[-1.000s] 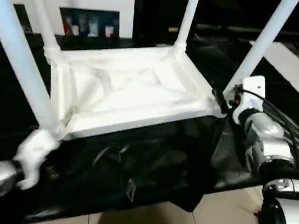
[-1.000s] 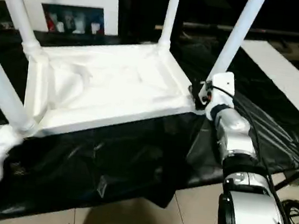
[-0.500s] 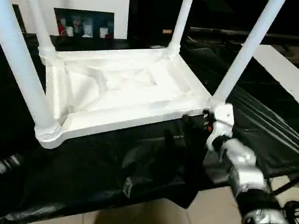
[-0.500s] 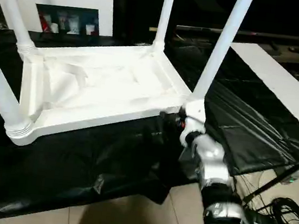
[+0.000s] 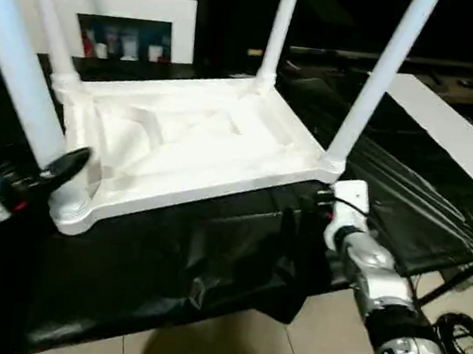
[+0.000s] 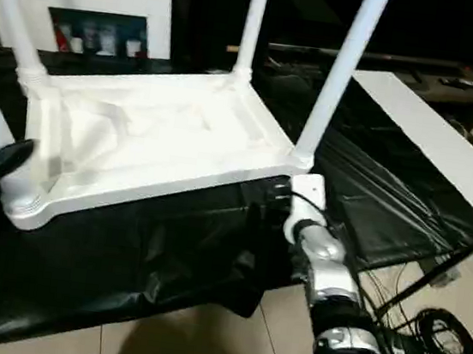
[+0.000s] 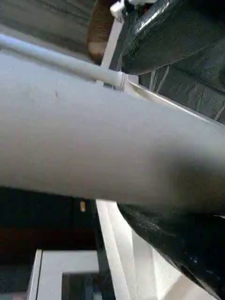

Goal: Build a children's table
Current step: Rotate table base

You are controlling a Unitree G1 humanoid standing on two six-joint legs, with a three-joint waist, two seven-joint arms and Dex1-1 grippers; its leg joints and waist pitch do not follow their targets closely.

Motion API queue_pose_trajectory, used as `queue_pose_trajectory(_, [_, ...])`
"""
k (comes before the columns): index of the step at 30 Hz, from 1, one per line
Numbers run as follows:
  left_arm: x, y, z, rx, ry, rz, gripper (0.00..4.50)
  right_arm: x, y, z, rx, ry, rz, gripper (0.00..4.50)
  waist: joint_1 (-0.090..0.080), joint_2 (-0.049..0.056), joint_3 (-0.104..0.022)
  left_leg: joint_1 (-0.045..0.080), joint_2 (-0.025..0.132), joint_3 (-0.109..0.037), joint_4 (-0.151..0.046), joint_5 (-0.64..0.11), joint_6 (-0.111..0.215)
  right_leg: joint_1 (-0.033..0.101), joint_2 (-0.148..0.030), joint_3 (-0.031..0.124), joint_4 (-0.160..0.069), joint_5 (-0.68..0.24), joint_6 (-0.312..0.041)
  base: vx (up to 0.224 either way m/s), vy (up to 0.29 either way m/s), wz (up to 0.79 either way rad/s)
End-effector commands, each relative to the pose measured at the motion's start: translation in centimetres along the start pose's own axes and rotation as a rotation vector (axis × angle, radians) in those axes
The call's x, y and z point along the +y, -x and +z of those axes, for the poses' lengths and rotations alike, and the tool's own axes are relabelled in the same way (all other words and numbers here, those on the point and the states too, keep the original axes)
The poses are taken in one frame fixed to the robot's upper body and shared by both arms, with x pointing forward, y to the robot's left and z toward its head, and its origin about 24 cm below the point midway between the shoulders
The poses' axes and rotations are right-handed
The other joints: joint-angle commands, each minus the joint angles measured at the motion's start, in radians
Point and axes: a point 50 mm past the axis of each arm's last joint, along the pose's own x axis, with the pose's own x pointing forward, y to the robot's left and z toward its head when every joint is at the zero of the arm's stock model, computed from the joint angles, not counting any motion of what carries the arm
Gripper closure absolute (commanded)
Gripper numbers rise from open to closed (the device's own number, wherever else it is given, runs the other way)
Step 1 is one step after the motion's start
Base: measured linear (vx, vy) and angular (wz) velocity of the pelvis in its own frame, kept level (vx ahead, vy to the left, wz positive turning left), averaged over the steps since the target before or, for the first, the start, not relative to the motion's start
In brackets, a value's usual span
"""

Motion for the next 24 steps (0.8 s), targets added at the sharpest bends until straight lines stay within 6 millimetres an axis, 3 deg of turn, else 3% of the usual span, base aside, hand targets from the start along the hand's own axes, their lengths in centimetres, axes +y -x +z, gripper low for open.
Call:
queue_pose_trajectory(1, [-1.3, -1.2, -0.2, 0.026, 0.022, -0.100, 0.07, 0.5, -0.6, 1.2, -0.027, -0.008, 0.029, 0.81, -0.001, 0.029, -0.059, 0.029, 0.013, -0.012, -0.085, -0.404, -0.059, 0.025, -0.032, 0.029, -0.069, -0.302, -0.159, 0.000, 0.000, 0.00])
queue_pose_trajectory(2, [-1.3, -1.2, -0.2, 0.026, 0.022, -0.100, 0.07, 0.5, -0.6, 1.2, -0.027, -0.008, 0.029, 0.81, -0.001, 0.029, -0.059, 0.028, 0.013, -0.012, -0.085, -0.396, -0.057, 0.026, -0.031, 0.028, -0.067, -0.288, -0.165, 0.000, 0.000, 0.00])
queue_pose_trajectory(3, [-3.1, -1.9, 0.1, 0.054, 0.047, -0.227, 0.07, 1.1, -1.1, 1.8, -0.035, -0.027, 0.055, 0.81, 0.000, 0.028, -0.062, 0.028, 0.016, -0.011, -0.083, -0.376, -0.055, 0.029, -0.033, 0.028, -0.059, -0.253, -0.179, 0.000, 0.000, 0.00])
queue_pose_trajectory(7, [-6.6, -2.4, 0.5, 0.141, 0.111, -0.467, 0.07, 2.3, -1.7, 2.6, -0.032, -0.009, 0.111, 0.81, 0.006, 0.023, -0.061, 0.033, 0.018, -0.003, -0.079, -0.334, -0.037, 0.025, -0.028, 0.028, -0.051, -0.194, -0.212, 0.000, 0.000, 0.00])
queue_pose_trajectory(10, [-7.6, -2.6, 0.5, 0.166, 0.117, -0.524, 0.07, 2.9, -1.9, 2.9, -0.036, 0.001, 0.141, 0.81, 0.004, 0.024, -0.061, 0.024, 0.014, -0.005, -0.082, -0.286, -0.040, 0.036, -0.026, 0.026, -0.046, -0.157, -0.202, 0.000, 0.000, 0.00])
queue_pose_trajectory(11, [-7.9, -2.8, 0.6, 0.169, 0.118, -0.541, 0.07, 3.1, -2.0, 3.0, -0.034, 0.006, 0.149, 0.81, 0.002, 0.016, -0.061, 0.024, 0.015, -0.002, -0.080, -0.285, -0.041, 0.035, -0.026, 0.027, -0.047, -0.156, -0.200, 0.000, 0.000, 0.00])
queue_pose_trajectory(13, [-8.8, -3.2, 0.6, 0.171, 0.122, -0.591, 0.07, 3.5, -2.1, 3.0, -0.026, 0.014, 0.172, 0.81, -0.001, 0.018, -0.059, 0.023, 0.015, -0.003, -0.080, -0.293, -0.045, 0.036, -0.029, 0.029, -0.050, -0.189, -0.192, 0.000, 0.000, 0.00])
queue_pose_trajectory(14, [-9.4, -3.6, 0.7, 0.171, 0.119, -0.620, 0.07, 3.9, -2.2, 3.0, -0.016, 0.028, 0.192, 0.81, -0.002, 0.013, -0.059, 0.023, 0.015, -0.003, -0.081, -0.302, -0.046, 0.036, -0.029, 0.029, -0.051, -0.205, -0.189, 0.000, 0.000, 0.00])
queue_pose_trajectory(15, [-9.7, -3.8, 0.7, 0.171, 0.117, -0.639, 0.07, 4.2, -2.2, 2.9, -0.010, 0.038, 0.206, 0.81, 0.001, 0.017, -0.058, 0.026, 0.015, -0.002, -0.080, -0.313, -0.050, 0.032, -0.030, 0.030, -0.054, -0.227, -0.185, 0.000, 0.000, 0.00])
queue_pose_trajectory(16, [-10.3, -4.3, 0.8, 0.167, 0.116, -0.662, 0.07, 4.7, -2.3, 3.0, -0.014, 0.040, 0.230, 0.81, -0.001, 0.011, -0.057, 0.024, 0.015, -0.002, -0.080, -0.315, -0.051, 0.034, -0.029, 0.030, -0.055, -0.236, -0.181, 0.000, 0.000, 0.00])
queue_pose_trajectory(17, [-10.6, -4.6, 0.9, 0.163, 0.116, -0.677, 0.07, 5.0, -2.3, 3.0, -0.017, 0.040, 0.248, 0.81, 0.000, 0.015, -0.057, 0.025, 0.016, -0.003, -0.081, -0.328, -0.058, 0.032, -0.031, 0.031, -0.056, -0.260, -0.174, 0.000, 0.000, 0.00])
queue_pose_trajectory(23, [-12.8, -6.2, 1.0, 0.148, 0.128, -0.772, 0.07, 6.8, -2.4, 3.4, -0.047, 0.050, 0.342, 0.81, -0.008, 0.009, -0.056, 0.021, 0.015, -0.007, -0.081, -0.338, -0.069, 0.035, -0.032, 0.029, -0.058, -0.288, -0.160, 0.000, 0.000, 0.00])
queue_pose_trajectory(24, [-13.5, -6.7, 1.1, 0.134, 0.135, -0.805, 0.07, 7.4, -2.3, 3.4, -0.055, 0.052, 0.376, 0.81, -0.010, 0.013, -0.056, 0.019, 0.015, -0.008, -0.082, -0.339, -0.069, 0.035, -0.032, 0.030, -0.058, -0.290, -0.160, 0.000, 0.000, 0.00])
